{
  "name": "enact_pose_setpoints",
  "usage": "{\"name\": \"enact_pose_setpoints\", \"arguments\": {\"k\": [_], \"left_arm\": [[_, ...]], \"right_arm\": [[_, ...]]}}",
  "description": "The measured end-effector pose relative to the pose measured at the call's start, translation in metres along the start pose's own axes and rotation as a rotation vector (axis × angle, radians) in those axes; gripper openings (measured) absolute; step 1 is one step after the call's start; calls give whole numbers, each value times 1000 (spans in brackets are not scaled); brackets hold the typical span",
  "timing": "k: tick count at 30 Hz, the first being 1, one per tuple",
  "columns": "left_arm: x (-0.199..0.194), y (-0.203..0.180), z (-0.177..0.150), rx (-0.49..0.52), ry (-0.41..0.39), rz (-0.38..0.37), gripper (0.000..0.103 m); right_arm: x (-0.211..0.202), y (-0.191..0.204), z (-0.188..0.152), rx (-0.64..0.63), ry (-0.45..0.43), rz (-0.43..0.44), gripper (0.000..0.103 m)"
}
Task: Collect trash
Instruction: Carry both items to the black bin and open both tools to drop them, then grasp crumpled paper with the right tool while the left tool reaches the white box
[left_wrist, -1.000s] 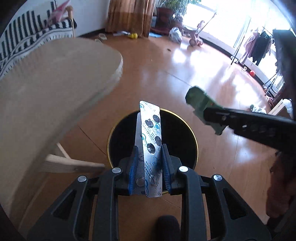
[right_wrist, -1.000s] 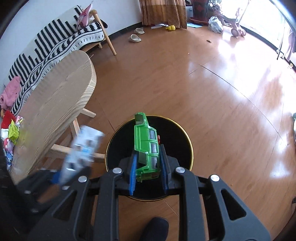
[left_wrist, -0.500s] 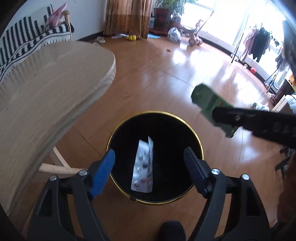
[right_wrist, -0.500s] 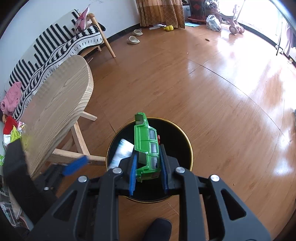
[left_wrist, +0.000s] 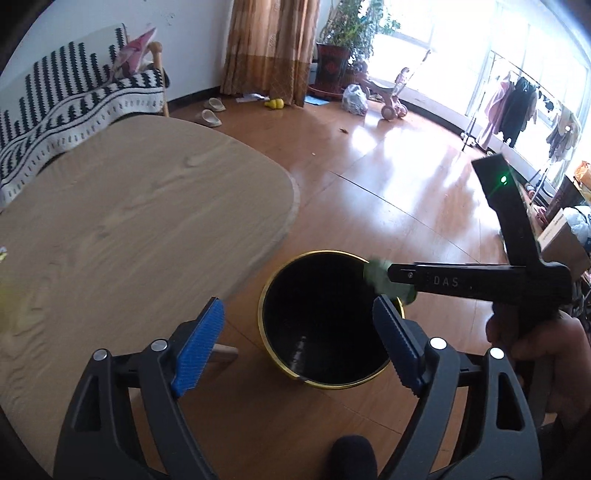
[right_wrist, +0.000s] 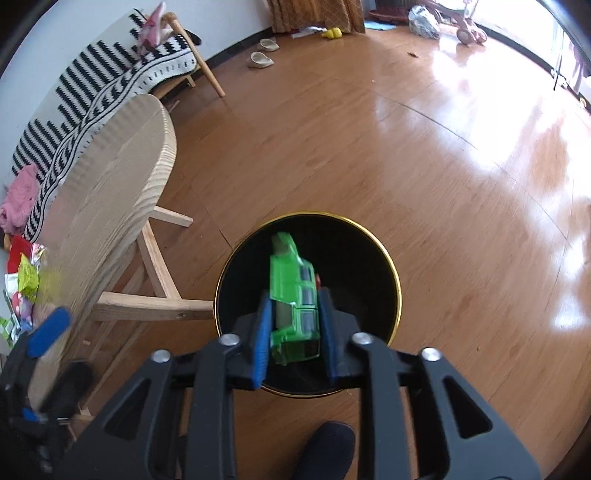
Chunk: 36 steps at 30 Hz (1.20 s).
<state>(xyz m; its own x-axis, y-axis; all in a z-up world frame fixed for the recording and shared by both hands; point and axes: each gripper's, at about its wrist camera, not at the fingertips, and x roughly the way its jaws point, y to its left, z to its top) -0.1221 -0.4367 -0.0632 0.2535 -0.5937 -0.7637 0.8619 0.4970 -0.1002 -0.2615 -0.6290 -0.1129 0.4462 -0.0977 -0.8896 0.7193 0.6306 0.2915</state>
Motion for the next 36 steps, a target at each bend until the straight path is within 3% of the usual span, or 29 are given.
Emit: {"name": "enact_pose_setpoints", "arguments": {"k": [1,8,13,19,25,30,36], "left_arm": [[-6,6,0,-7,-7,10,84],[-73,92,-13,-168,-71,142,89],[-120,160,-34,-306,-101,227,89],[-186,255,-78,-462,-133,389,89],[-253,354,-139,-692,-169,529,89],[-282,400,-186,-825,-163,576,89],[-289,422,-205,-841,-159,591,89]], "right_arm": [[-2,3,1,7,-16,-1,77],[-27,78,7,-52,-102,45,77],[-40,182,0,-199,-125,195,77],[-30,328,-49,-458,-42,383,77],[-9,442,-110,-624,72,540,75],[14,516,-159,-758,122,583,72],[37,557,-183,-806,125,559,67]]}}
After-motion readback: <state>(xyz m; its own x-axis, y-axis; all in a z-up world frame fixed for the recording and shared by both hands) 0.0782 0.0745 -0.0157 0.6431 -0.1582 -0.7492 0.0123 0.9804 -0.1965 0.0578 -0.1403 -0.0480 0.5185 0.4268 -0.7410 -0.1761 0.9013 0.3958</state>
